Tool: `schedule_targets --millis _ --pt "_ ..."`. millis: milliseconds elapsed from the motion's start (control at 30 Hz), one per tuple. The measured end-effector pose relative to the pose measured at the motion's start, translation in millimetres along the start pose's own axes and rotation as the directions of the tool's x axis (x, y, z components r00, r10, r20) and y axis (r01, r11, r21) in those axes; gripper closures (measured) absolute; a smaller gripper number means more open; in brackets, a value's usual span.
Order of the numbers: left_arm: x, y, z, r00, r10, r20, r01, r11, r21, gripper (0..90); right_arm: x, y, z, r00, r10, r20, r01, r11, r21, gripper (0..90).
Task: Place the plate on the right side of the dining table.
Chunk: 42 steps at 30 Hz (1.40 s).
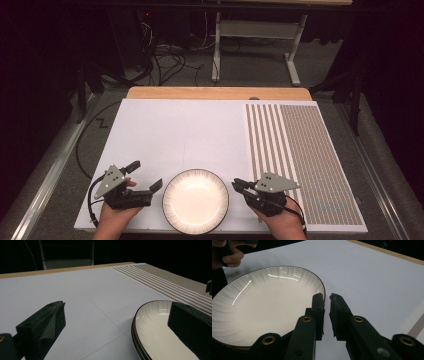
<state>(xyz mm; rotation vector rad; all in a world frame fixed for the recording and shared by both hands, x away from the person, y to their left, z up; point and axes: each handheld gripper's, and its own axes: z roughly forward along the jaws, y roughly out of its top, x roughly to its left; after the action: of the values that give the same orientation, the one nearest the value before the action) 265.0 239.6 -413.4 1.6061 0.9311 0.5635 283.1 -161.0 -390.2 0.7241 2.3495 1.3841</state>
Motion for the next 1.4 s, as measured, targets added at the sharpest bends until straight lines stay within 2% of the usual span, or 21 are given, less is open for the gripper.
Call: schedule_targets --millis 67,167,200,267,400,767,1400 --pt "0.0 0.2 -0.4 1.0000 0.003 0.000 -0.003 1.0000 -0.001 2.0 1.6 0.4 -0.6 0.9999 -0.014 0.002 0.014 1.000 0.012 90.0" --pt "0.7 0.2 -0.6 1.0000 0.001 -0.001 -0.001 1.0000 -0.001 1.9 3.8 0.5 0.2 0.9993 -0.035 -0.016 0.036 0.999 0.036 90.0" --pt "0.9 0.2 -0.6 1.0000 0.001 -0.002 -0.001 1.0000 -0.001 1.8 6.4 0.1 2.2 0.9980 -0.053 -0.034 0.055 0.996 0.064 90.0" --pt "1.0 0.3 -0.7 1.0000 -0.001 -0.002 0.001 1.0000 -0.003 1.8 7.5 0.0 3.0 0.9975 -0.058 -0.040 0.061 0.995 0.075 90.0" --pt "0.9 0.4 -0.9 1.0000 -0.001 0.000 0.001 1.0000 -0.006 1.7 15.3 -1.9 8.7 0.9933 -0.098 -0.062 0.105 0.985 0.135 90.0" --pt "1.3 0.8 -1.6 1.0000 -0.002 0.001 0.002 0.9999 -0.011 1.7 19.5 -2.4 12.6 0.9901 -0.108 -0.090 0.123 0.976 0.180 90.0" --pt "1.2 0.4 -0.7 1.0000 -0.001 0.001 0.001 1.0000 -0.008 1.7 23.4 2.1 14.7 0.9864 -0.147 -0.074 0.160 0.962 0.223 90.0"
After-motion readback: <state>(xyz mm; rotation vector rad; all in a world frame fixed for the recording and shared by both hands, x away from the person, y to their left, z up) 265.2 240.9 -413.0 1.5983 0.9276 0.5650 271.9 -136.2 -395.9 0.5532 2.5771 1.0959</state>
